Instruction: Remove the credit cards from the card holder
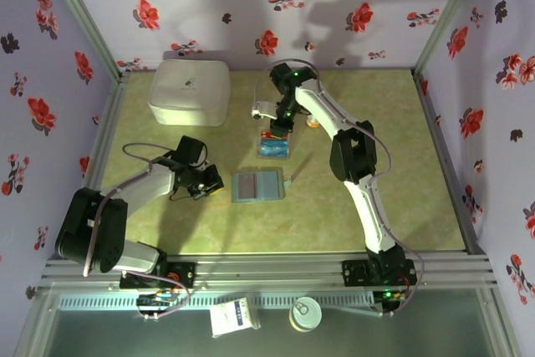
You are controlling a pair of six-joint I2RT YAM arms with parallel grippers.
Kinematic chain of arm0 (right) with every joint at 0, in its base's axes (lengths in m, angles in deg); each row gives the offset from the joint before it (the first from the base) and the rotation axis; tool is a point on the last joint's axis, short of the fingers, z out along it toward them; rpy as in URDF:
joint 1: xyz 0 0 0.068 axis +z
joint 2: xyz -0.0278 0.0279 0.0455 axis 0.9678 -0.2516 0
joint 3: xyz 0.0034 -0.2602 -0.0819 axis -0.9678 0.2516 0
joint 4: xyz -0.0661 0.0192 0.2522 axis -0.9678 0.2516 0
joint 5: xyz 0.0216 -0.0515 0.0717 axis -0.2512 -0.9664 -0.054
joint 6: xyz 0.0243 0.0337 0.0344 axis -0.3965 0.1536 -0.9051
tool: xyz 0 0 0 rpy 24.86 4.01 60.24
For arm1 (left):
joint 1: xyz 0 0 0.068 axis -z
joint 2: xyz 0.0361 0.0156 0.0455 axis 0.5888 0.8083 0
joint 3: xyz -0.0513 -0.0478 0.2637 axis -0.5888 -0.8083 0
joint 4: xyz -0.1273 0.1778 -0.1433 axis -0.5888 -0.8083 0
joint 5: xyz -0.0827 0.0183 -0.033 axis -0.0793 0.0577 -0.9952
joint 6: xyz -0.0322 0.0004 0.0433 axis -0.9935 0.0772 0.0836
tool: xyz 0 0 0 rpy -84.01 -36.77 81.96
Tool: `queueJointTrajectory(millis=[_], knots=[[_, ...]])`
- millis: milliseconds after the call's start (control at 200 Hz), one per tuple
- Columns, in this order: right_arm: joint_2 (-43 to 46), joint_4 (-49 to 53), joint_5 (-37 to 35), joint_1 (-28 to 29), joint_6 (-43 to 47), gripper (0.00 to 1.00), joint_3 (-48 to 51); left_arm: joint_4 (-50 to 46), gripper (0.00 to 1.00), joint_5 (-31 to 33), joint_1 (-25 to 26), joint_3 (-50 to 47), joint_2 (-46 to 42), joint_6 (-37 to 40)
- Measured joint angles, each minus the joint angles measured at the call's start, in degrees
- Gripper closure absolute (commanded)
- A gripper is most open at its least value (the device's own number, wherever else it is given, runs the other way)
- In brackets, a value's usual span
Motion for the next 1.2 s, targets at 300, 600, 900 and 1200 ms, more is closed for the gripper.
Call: queueJointTrajectory(millis=[300,600,900,1200], knots=[[1.25,-5.01,-2.54,0.00,-2.19,0.82,0.00,0.00,0.93,-0.02,0.02,0.00,0.02,0.02],[2.34,-9.84,-5.66,0.00,-3.26,0.87,2.40,0.02,0.93,-0.02,0.00,0.00,0.28,0.02],[2.47,-13.05,-8.07,0.15,-4.07,0.84,6.71,0.02,0.93,-0.02,0.00,0.00,0.76,0.02],[4.39,-14.84,-9.25,0.17,-5.01,0.81,8.61,0.04,0.93,-0.04,0.00,0.00,0.76,0.02]])
